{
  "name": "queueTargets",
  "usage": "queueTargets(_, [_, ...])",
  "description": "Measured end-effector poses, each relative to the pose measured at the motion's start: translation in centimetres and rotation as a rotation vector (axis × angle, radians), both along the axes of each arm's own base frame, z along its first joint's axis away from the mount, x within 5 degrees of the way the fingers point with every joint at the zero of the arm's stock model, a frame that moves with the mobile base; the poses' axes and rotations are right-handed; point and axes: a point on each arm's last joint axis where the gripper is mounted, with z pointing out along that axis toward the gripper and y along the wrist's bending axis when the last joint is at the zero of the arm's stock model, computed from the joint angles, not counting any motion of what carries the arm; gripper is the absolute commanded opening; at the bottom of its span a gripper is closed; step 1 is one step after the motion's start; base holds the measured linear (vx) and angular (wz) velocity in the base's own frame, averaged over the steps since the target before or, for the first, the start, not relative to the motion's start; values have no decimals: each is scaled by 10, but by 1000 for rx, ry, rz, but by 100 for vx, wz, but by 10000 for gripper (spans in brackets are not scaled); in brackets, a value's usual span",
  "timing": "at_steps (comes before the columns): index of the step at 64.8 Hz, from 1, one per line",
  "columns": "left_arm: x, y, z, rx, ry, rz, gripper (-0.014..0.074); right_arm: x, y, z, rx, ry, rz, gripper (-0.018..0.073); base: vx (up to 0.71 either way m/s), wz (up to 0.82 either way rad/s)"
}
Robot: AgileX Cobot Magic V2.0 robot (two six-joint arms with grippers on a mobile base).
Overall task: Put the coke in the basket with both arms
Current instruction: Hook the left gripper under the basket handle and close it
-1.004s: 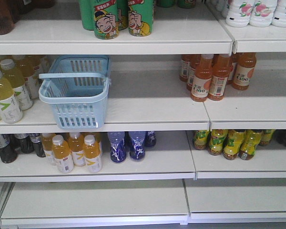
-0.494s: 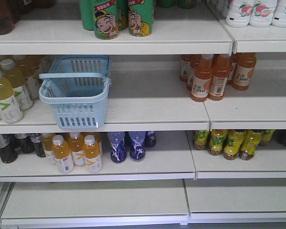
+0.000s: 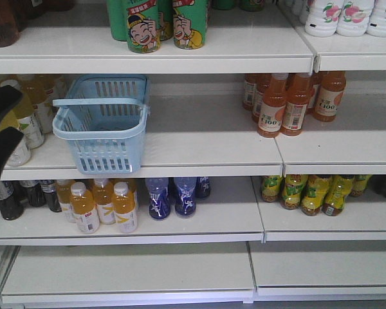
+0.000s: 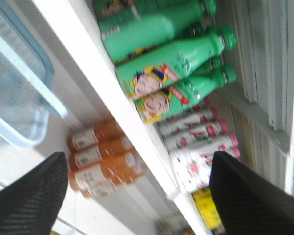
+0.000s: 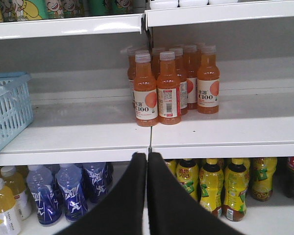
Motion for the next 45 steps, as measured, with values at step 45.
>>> queueTargets(45, [68, -1, -51, -252, 48, -46, 580, 0, 0, 0, 0, 0, 0, -4, 0, 0])
